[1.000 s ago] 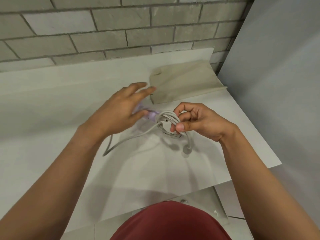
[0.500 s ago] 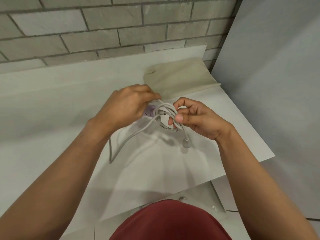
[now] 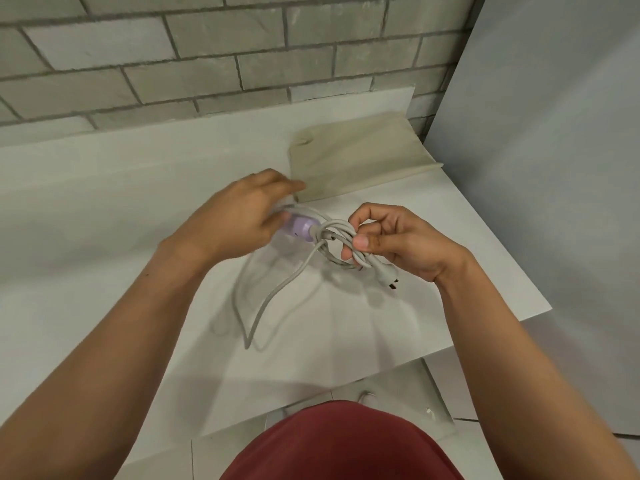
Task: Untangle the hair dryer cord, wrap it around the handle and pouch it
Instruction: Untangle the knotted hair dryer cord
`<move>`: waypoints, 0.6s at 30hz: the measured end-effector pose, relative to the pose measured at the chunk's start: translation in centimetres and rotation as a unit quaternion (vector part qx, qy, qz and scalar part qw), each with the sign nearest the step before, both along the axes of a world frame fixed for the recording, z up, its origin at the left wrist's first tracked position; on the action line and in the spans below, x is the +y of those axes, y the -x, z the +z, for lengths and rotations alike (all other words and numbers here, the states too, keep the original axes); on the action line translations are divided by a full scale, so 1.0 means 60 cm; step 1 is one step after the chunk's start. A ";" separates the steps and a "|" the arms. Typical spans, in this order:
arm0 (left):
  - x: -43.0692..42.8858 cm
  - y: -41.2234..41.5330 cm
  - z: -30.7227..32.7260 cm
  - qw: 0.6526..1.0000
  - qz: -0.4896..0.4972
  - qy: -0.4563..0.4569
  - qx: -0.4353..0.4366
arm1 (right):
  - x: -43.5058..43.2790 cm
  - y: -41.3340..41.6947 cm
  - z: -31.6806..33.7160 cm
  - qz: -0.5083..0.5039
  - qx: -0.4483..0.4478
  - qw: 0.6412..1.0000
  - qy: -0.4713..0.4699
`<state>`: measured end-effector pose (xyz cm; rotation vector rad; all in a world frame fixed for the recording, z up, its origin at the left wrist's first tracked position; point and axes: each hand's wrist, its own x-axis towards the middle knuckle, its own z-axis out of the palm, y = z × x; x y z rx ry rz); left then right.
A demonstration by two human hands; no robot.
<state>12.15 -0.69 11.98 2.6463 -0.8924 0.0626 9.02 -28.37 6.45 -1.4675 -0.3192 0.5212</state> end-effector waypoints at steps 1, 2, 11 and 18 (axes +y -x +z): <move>-0.011 0.005 0.001 0.999 -0.036 0.021 -0.006 | -0.001 0.001 -0.002 -0.001 0.002 1.000 0.000; -0.023 0.008 0.002 0.997 -0.074 0.030 -0.008 | -0.003 0.002 -0.004 -0.002 0.005 1.000 -0.003; -0.056 0.001 -0.001 0.993 -0.117 0.002 -0.027 | -0.015 0.005 -0.010 -0.019 0.056 0.998 -0.038; -0.036 -0.025 -0.008 0.999 0.033 0.033 -0.023 | -0.012 -0.002 -0.005 -0.025 0.059 0.995 -0.080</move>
